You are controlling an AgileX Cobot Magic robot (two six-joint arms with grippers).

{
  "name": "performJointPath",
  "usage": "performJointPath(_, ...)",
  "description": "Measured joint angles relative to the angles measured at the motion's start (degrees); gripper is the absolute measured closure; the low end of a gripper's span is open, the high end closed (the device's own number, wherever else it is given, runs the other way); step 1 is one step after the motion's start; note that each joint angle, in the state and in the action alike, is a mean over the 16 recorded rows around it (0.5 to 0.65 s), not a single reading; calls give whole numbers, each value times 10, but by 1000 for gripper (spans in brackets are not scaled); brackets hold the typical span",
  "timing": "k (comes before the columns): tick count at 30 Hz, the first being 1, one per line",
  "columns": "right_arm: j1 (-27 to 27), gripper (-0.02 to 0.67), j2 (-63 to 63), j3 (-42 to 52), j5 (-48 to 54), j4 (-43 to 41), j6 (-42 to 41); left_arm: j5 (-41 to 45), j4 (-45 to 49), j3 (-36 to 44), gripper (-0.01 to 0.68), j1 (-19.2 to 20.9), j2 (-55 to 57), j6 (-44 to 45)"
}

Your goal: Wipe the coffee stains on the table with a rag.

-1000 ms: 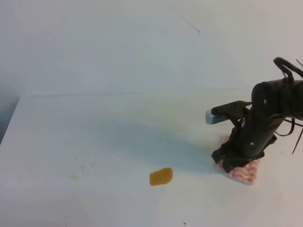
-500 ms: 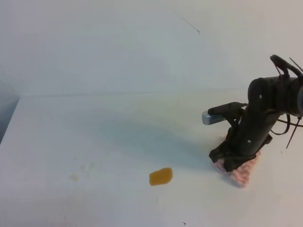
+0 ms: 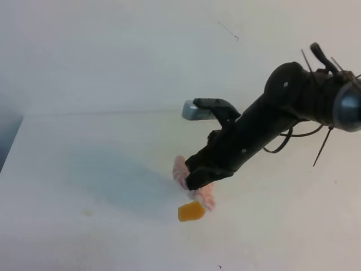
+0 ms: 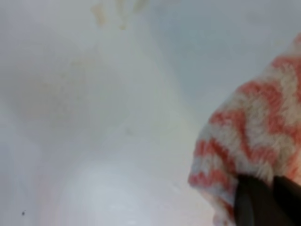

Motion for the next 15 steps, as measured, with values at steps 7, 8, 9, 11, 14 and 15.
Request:
performJointPath(7,81,622,14,-6,-24,-53,9,0,0,0,672,0,0,0)
performJointPath(8,92,622,18,-7,-29,-74,18,0,0,0,672,0,0,0)
performJointPath(9,103,622,22,-7,-34,-95,29,0,0,0,672,0,0,0)
performJointPath(11,121,622,31,-7,-42,-137,53,0,0,0,672,0,0,0)
performJointPath(14,141,622,46,-8,-51,-198,94,0,0,0,672,0,0,0)
performJointPath(15,146,622,50,-8,-53,-217,109,0,0,0,672,0,0,0)
